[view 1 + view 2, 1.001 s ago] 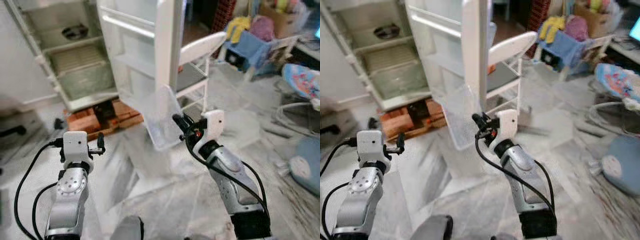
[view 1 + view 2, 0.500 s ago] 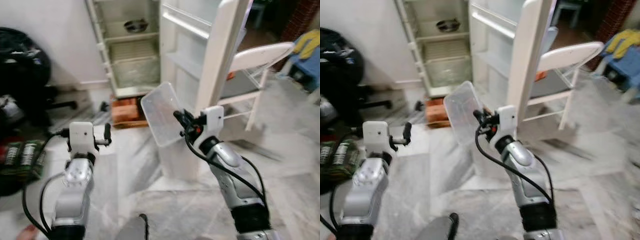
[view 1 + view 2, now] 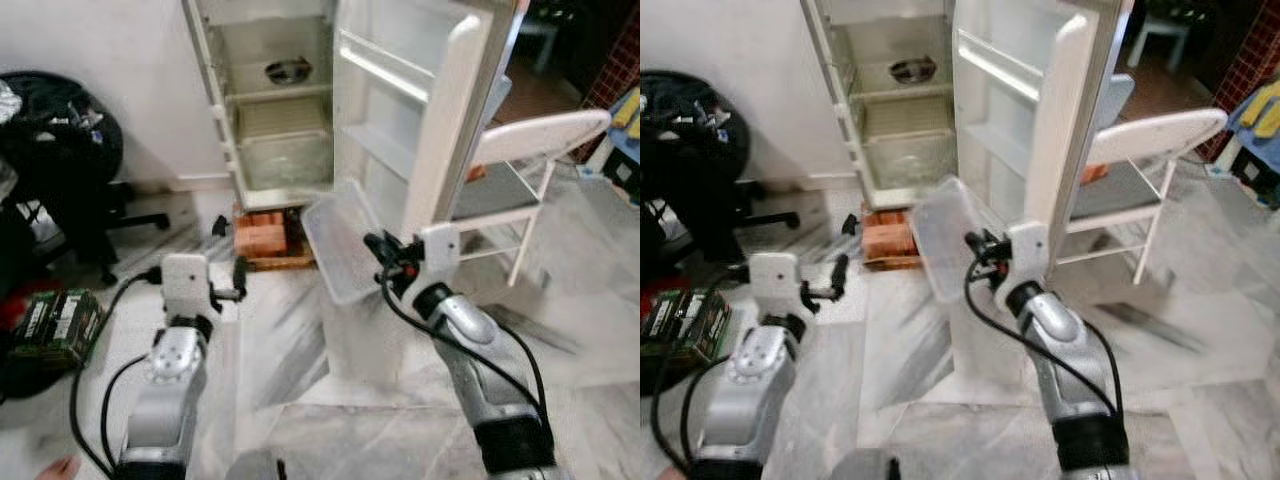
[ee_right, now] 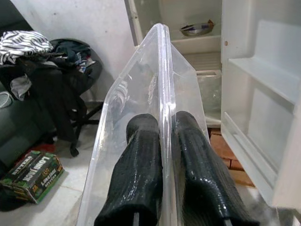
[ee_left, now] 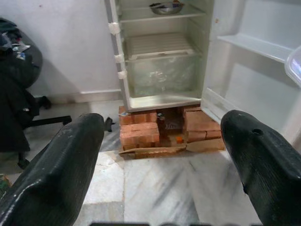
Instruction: Restocking fridge
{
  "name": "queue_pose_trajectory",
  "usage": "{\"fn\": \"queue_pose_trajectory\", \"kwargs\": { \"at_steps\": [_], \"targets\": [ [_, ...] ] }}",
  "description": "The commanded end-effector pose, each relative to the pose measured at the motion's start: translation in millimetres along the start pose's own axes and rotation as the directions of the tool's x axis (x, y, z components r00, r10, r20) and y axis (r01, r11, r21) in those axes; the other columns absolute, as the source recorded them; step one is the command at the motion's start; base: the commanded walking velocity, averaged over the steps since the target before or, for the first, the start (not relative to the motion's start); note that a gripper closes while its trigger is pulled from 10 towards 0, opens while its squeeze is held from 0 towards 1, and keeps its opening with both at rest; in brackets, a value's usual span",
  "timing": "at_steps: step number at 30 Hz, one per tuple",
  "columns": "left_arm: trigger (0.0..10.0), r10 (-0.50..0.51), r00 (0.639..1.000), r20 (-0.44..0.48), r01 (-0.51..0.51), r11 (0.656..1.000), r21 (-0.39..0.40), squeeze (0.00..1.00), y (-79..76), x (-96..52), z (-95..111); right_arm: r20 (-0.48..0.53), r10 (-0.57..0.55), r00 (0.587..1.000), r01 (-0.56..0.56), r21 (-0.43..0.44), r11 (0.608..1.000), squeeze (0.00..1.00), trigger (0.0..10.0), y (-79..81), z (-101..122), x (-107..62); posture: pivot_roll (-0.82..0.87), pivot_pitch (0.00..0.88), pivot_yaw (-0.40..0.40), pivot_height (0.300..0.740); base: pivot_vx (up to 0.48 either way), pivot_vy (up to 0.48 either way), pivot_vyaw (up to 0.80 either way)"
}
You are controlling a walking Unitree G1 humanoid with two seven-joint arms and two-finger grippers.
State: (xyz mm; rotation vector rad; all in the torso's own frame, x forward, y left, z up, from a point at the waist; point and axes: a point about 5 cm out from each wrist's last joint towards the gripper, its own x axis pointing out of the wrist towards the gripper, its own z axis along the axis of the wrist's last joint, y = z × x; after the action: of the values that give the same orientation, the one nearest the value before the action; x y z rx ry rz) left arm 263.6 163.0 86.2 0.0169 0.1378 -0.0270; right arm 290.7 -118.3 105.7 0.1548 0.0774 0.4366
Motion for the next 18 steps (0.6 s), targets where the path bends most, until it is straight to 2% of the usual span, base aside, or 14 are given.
{"fn": "queue_pose_trajectory", "kwargs": {
  "at_steps": [1,6,10,16,18],
  "targets": [
    [10.0,0.035,0.999,-0.017,-0.035,0.999,0.010,0.00,12.1,-2.5,-2.8,0.017,0.042,0.999,-0.042,0.005,0.999,0.00,10.0,12.2,3.5,5.0,0.13,0.059,0.006,0.740,0.428,0.000,0.00],
    [10.0,0.037,0.999,-0.018,-0.037,0.999,0.004,0.00,12.4,-3.3,-3.0,0.013,0.051,0.999,-0.051,0.006,0.999,0.00,10.0,13.7,2.1,4.7,0.13,0.066,0.002,0.740,0.427,0.000,0.00],
    [10.0,0.021,0.998,-0.066,-0.021,1.000,0.001,0.00,10.1,-4.6,-10.0,0.008,0.053,0.999,-0.053,0.004,0.999,0.00,10.0,12.8,0.8,4.8,0.13,0.067,0.001,0.740,0.356,0.322,0.00],
    [10.0,-0.005,0.997,-0.079,0.004,1.000,-0.007,0.00,8.4,-5.6,-11.2,0.005,0.047,0.999,-0.047,0.005,0.999,0.00,10.0,12.4,0.2,3.8,0.13,0.072,0.003,0.740,0.263,0.401,0.00],
    [10.0,-0.010,0.997,-0.072,0.010,1.000,-0.011,0.00,8.2,-5.6,-9.8,0.004,0.046,0.999,-0.046,0.006,0.999,0.00,10.0,12.4,-0.3,3.4,0.13,0.073,0.006,0.740,0.000,0.422,0.00]
  ]
}}
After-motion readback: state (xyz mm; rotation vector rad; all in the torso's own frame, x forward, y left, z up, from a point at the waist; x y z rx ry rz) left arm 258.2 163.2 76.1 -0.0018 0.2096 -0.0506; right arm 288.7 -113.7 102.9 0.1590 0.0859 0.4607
